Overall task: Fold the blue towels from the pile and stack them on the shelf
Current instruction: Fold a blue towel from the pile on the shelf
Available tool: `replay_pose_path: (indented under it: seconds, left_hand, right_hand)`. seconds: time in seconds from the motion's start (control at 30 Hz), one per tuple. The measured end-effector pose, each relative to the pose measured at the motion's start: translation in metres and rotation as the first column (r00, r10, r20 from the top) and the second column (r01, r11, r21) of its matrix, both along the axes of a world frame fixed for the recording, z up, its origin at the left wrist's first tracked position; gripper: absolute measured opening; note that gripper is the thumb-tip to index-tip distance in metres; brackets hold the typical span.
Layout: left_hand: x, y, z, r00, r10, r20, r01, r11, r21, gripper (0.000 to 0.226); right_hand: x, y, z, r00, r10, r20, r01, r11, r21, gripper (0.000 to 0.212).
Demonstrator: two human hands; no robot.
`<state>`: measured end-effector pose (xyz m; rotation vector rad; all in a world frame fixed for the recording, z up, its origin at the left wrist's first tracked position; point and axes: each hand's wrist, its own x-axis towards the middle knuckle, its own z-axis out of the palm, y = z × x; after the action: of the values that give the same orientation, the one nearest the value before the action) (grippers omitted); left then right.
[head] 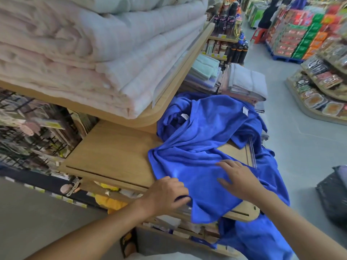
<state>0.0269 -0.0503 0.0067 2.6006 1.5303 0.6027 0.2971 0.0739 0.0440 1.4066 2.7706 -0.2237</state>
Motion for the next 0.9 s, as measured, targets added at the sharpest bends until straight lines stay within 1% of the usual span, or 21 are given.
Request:
replay_pose_path:
  seconds: [0.07, 0.1, 0.13, 0.2, 0.23, 0.27, 0.3, 0.33, 0.37, 0.4, 0.43, 0.47, 0.5, 0.53, 0.57, 0.63, 0.7, 0.73, 0.77, 0.83, 0.9]
  left_hand:
    - [0.006, 0.003, 0.004, 0.967, 0.211, 0.139, -0.179, 0.960, -0.215, 0.038]
    - [0.007, 0.006, 0.005, 0.927, 0.308, 0.214, -0.234, 0.921, -0.312, 0.042]
    - [0.009, 0.010, 0.004, 0.878, 0.389, 0.279, -0.272, 0.885, -0.379, 0.045]
    - [0.013, 0.018, 0.003, 0.785, 0.509, 0.352, -0.306, 0.813, -0.495, 0.052]
    - [0.014, 0.020, 0.002, 0.754, 0.549, 0.361, -0.303, 0.778, -0.551, 0.053]
    - [0.014, 0.022, 0.000, 0.745, 0.563, 0.357, -0.272, 0.745, -0.609, 0.053]
    - [0.014, 0.022, 0.000, 0.754, 0.555, 0.353, -0.203, 0.707, -0.678, 0.054]
    - [0.013, 0.022, 0.003, 0.770, 0.534, 0.348, -0.114, 0.652, -0.749, 0.055]
    - [0.010, 0.023, 0.007, 0.784, 0.512, 0.350, -0.036, 0.601, -0.799, 0.057]
    - [0.006, 0.026, 0.012, 0.776, 0.509, 0.371, 0.001, 0.589, -0.808, 0.057]
    - [0.002, 0.033, 0.018, 0.737, 0.533, 0.416, -0.009, 0.623, -0.782, 0.052]
    - [-0.003, 0.043, 0.026, 0.660, 0.573, 0.486, -0.063, 0.687, -0.724, 0.040]
    - [-0.010, 0.056, 0.035, 0.567, 0.607, 0.557, -0.161, 0.745, -0.648, 0.024]
    - [-0.018, 0.070, 0.044, 0.505, 0.625, 0.595, -0.288, 0.772, -0.566, 0.010]
    - [-0.025, 0.084, 0.052, 0.507, 0.634, 0.583, -0.417, 0.773, -0.478, 0.005]
    - [-0.038, 0.111, 0.058, 0.606, 0.661, 0.444, -0.569, 0.749, -0.339, 0.022]
    - [-0.042, 0.130, 0.054, 0.697, 0.653, 0.297, -0.595, 0.757, -0.270, 0.033]
    - [-0.040, 0.136, 0.051, 0.723, 0.641, 0.255, -0.581, 0.765, -0.276, 0.032]
    - [-0.039, 0.141, 0.047, 0.738, 0.623, 0.260, -0.554, 0.778, -0.296, 0.027]
    - [-0.037, 0.145, 0.043, 0.723, 0.579, 0.377, -0.481, 0.813, -0.328, 0.015]
    - [-0.035, 0.139, 0.047, 0.630, 0.535, 0.563, -0.432, 0.844, -0.318, 0.009]
  right_hand:
    - [-0.009, -0.029, 0.008, 0.938, -0.007, -0.348, -0.088, 0.963, -0.257, 0.045]
    - [-0.014, -0.044, 0.010, 0.882, -0.054, -0.468, -0.154, 0.906, -0.395, 0.047]
    - [-0.019, -0.056, 0.010, 0.846, -0.096, -0.524, -0.196, 0.859, -0.473, 0.052]
    - [-0.031, -0.071, -0.001, 0.836, -0.132, -0.533, -0.175, 0.856, -0.486, 0.058]
    - [-0.037, -0.074, -0.010, 0.827, -0.141, -0.543, -0.157, 0.871, -0.466, 0.048]
    - [-0.041, -0.073, -0.020, 0.794, -0.189, -0.577, -0.120, 0.883, -0.454, 0.030]
    - [-0.045, -0.070, -0.027, 0.737, -0.265, -0.622, -0.077, 0.881, -0.467, 0.015]
    - [-0.045, -0.064, -0.033, 0.665, -0.358, -0.656, -0.042, 0.859, -0.511, 0.014]
    - [-0.044, -0.058, -0.038, 0.569, -0.457, -0.684, -0.024, 0.822, -0.569, 0.021]
    - [-0.040, -0.053, -0.040, 0.459, -0.541, -0.705, -0.022, 0.786, -0.617, 0.025]
    - [-0.036, -0.048, -0.041, 0.356, -0.608, -0.710, -0.028, 0.753, -0.658, 0.029]
    - [-0.032, -0.045, -0.043, 0.295, -0.652, -0.698, -0.037, 0.722, -0.690, 0.033]
    - [-0.029, -0.044, -0.045, 0.272, -0.675, -0.686, -0.047, 0.702, -0.710, 0.037]
    - [-0.028, -0.043, -0.046, 0.282, -0.679, -0.678, -0.051, 0.695, -0.717, 0.039]
    - [-0.028, -0.044, -0.047, 0.300, -0.674, -0.676, -0.054, 0.695, -0.717, 0.039]
    - [-0.028, -0.045, -0.049, 0.319, -0.674, -0.666, -0.050, 0.690, -0.722, 0.033]
    - [-0.029, -0.046, -0.048, 0.311, -0.678, -0.666, -0.042, 0.690, -0.723, 0.029]
    - [-0.030, -0.047, -0.047, 0.307, -0.681, -0.665, -0.037, 0.690, -0.723, 0.028]
    - [-0.030, -0.047, -0.046, 0.301, -0.683, -0.666, -0.033, 0.690, -0.723, 0.027]
    - [-0.030, -0.049, -0.046, 0.299, -0.683, -0.666, -0.036, 0.690, -0.723, 0.022]
    - [-0.029, -0.049, -0.046, 0.304, -0.685, -0.663, -0.044, 0.685, -0.727, 0.014]
